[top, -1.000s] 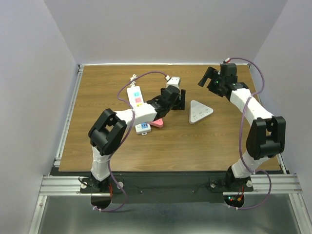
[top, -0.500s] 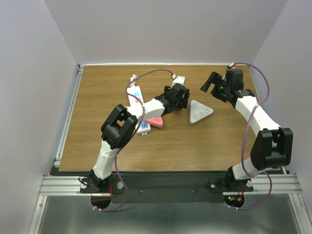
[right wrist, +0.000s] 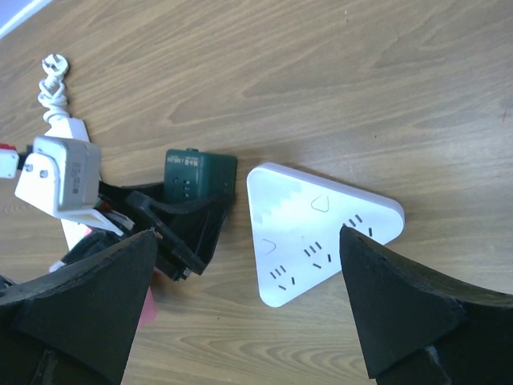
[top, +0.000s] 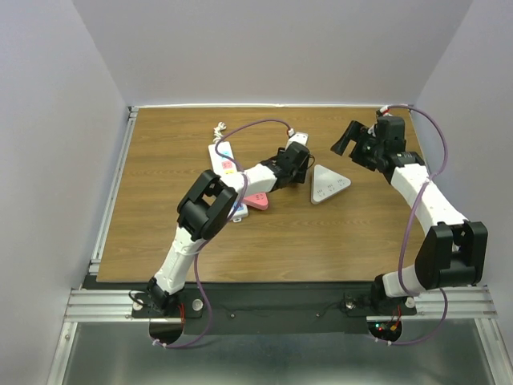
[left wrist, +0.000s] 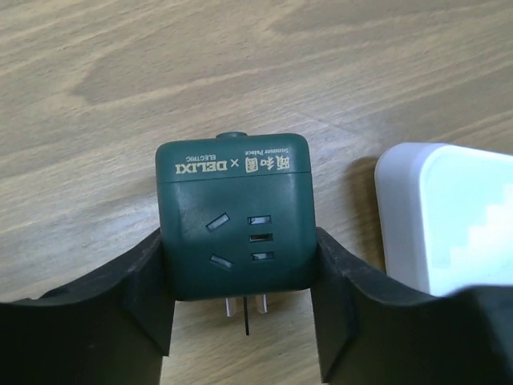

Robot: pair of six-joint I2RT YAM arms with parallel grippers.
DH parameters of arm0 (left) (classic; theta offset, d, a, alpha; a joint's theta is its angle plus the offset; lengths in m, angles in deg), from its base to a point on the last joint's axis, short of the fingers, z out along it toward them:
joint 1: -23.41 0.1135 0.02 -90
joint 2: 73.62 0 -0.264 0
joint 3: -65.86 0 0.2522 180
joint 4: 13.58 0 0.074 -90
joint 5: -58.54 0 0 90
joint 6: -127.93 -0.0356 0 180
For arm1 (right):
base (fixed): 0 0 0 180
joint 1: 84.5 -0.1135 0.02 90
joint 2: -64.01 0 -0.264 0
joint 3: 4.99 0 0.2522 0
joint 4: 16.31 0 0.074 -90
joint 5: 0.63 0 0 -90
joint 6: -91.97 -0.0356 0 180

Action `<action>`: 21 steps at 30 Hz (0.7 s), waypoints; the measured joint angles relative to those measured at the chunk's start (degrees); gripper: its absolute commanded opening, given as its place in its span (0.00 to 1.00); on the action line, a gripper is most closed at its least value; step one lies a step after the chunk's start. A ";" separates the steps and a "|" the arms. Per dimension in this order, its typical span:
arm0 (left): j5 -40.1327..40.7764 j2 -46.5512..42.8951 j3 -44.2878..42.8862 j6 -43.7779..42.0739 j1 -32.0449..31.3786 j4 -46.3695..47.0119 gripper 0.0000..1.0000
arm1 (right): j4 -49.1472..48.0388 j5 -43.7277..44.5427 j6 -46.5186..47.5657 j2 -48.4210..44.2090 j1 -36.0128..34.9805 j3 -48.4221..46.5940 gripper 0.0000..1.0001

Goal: Insert the plug

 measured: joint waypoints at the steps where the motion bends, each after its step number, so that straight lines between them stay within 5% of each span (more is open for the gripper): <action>1: -0.42 0.00 0.00 0.02 0.09 0.09 0.25 | 0.07 -0.37 0.00 0.00 0.07 0.31 1.00; 5: -2.99 -0.74 1.44 0.20 0.98 1.95 0.00 | 0.26 -2.40 0.02 0.00 0.70 0.52 1.00; 12: -11.43 -11.26 14.25 0.00 4.33 5.53 0.00 | 0.33 -9.73 1.05 -0.09 1.09 0.15 1.00; 21: -28.81 -38.91 30.82 -7.13 6.43 17.11 0.00 | -0.59 -31.28 4.37 -2.03 1.09 -5.33 1.00</action>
